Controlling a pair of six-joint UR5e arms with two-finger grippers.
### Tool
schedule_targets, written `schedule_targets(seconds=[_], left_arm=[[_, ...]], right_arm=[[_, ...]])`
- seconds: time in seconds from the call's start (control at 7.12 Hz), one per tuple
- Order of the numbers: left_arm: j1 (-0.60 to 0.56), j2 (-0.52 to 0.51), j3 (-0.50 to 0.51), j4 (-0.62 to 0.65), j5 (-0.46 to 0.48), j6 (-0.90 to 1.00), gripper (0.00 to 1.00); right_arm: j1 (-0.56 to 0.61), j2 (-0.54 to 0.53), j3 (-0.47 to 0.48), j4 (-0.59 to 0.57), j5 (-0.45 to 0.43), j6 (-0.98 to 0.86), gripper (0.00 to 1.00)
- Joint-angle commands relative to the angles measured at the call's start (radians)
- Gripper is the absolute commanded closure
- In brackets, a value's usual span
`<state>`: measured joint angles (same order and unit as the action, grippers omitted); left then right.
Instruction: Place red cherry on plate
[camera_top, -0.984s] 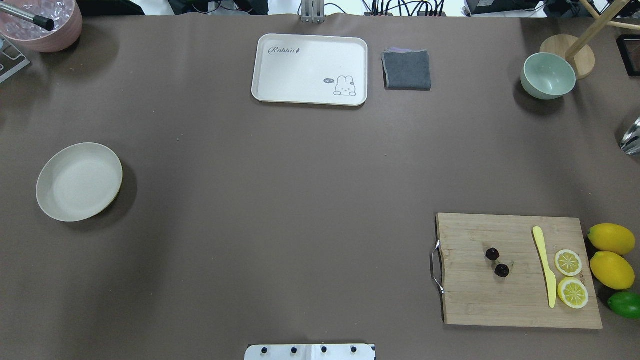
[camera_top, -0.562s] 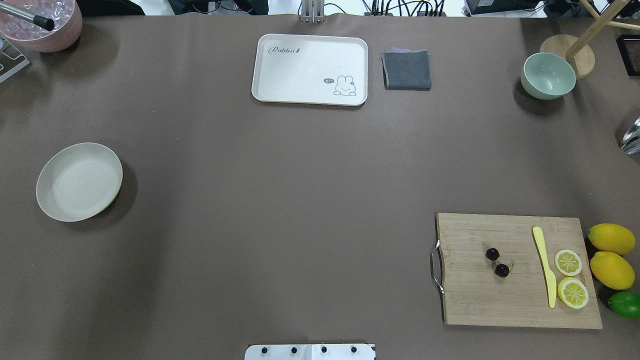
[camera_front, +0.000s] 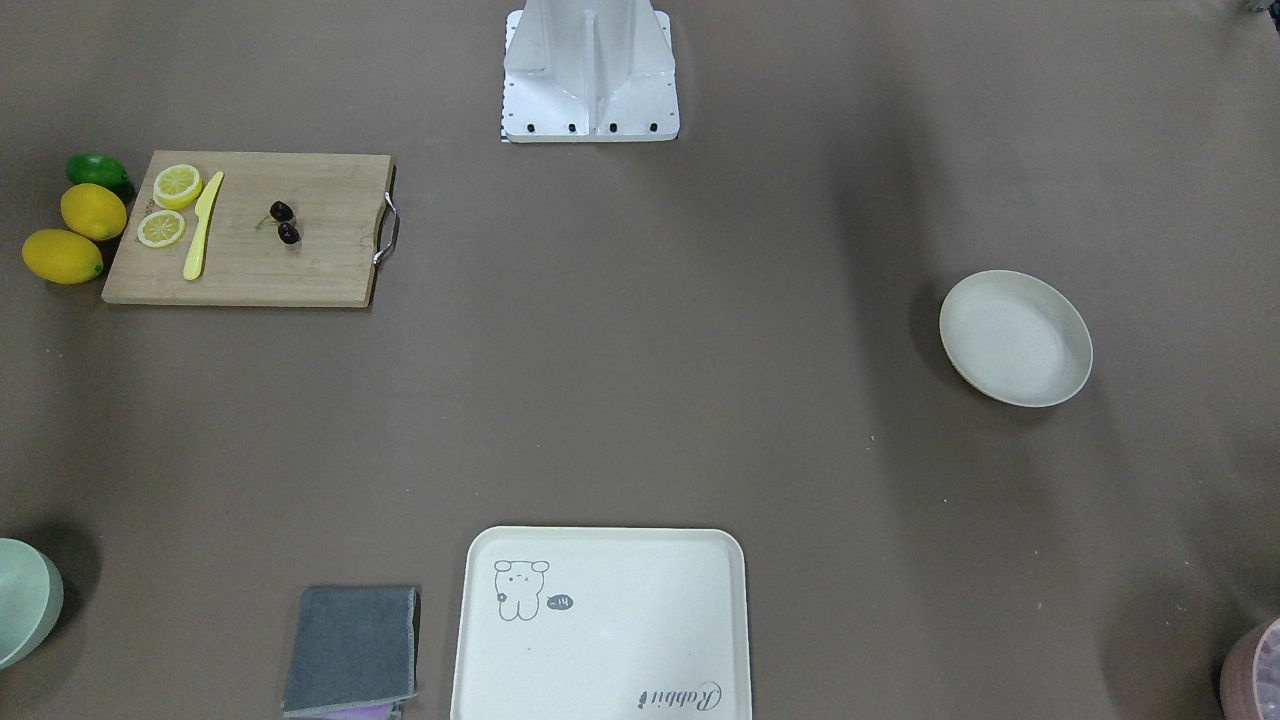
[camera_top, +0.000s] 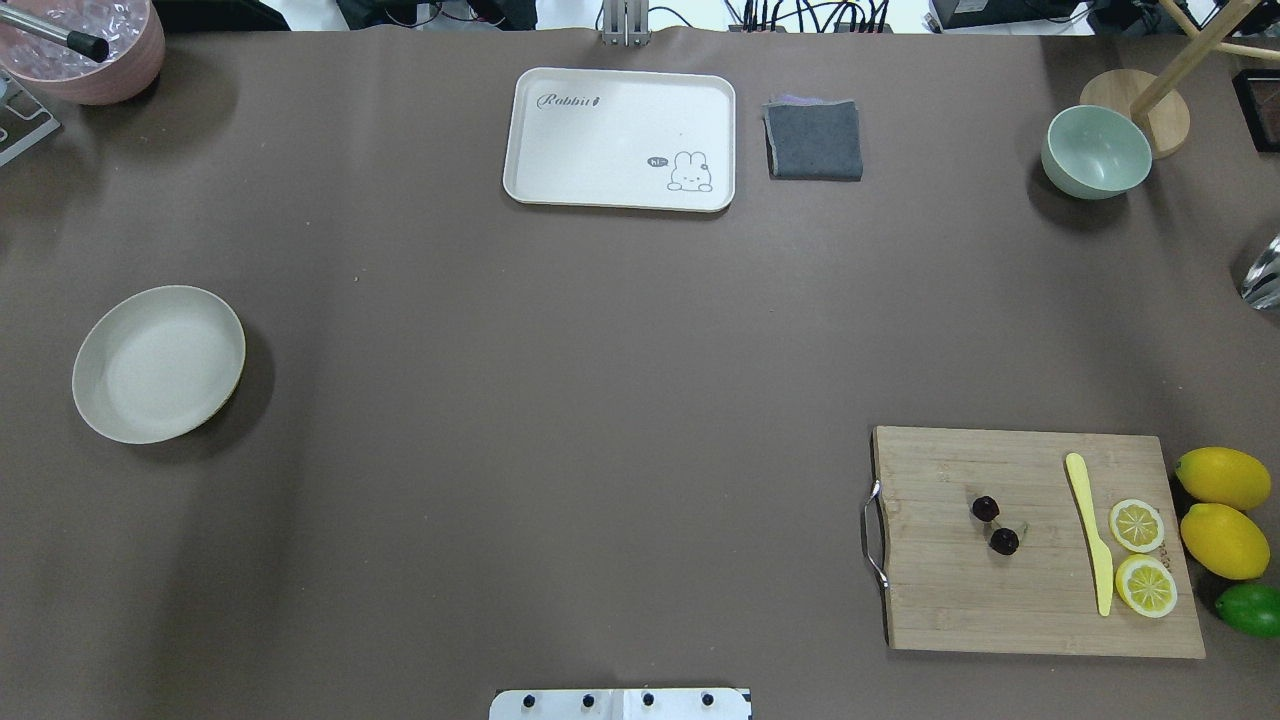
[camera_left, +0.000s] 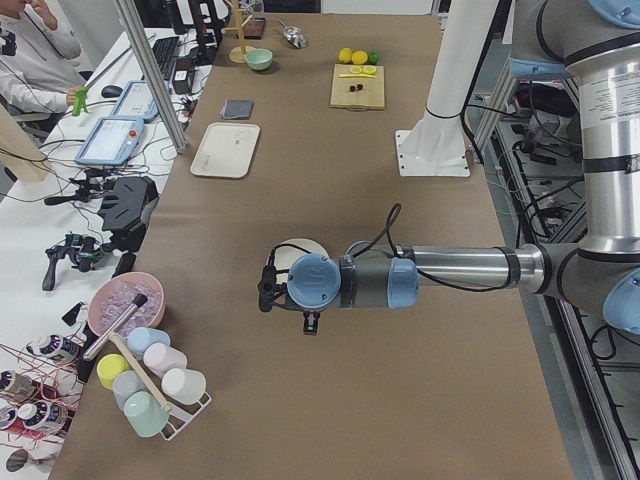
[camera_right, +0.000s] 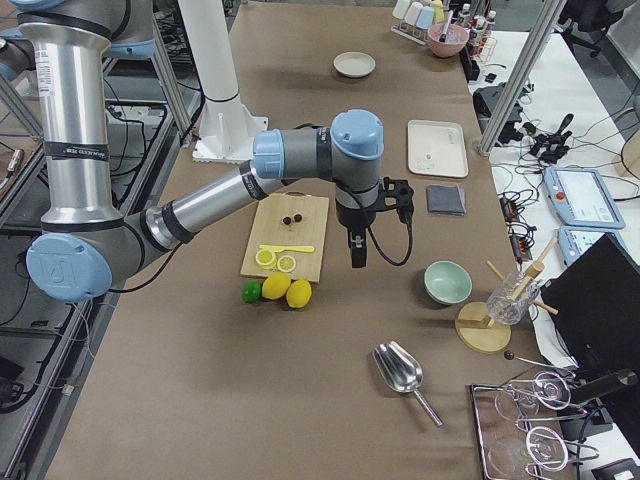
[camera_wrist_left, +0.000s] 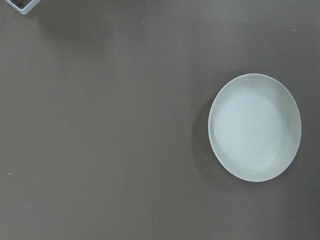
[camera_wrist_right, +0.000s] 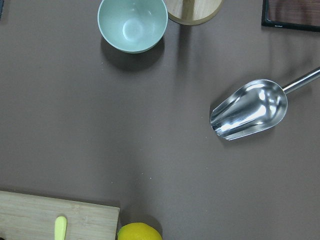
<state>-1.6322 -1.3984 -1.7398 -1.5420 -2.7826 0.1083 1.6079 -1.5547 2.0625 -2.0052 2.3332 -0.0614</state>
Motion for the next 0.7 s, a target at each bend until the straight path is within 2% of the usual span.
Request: schedule_targets(seconds=[0.0,0.42,0.56], left_arm=[[0.067,-0.039,0.084,-0.057,-0.121,-0.001,0.02],[0.12,-0.196,0.273,-0.105,-0.12,-0.006,0.02],[0.136,-0.264,0.308,-0.109,-0.109,-0.074,0.02]], right_arm=[[0.01,0.001,0.014,-0.024,-0.002,0.0,0.0],[0.018,-0.018,0.027,-0.024,0.0,-0.002,0.0],[0.02,-0.022,0.03,-0.024,0.0,-0.002,0.0]])
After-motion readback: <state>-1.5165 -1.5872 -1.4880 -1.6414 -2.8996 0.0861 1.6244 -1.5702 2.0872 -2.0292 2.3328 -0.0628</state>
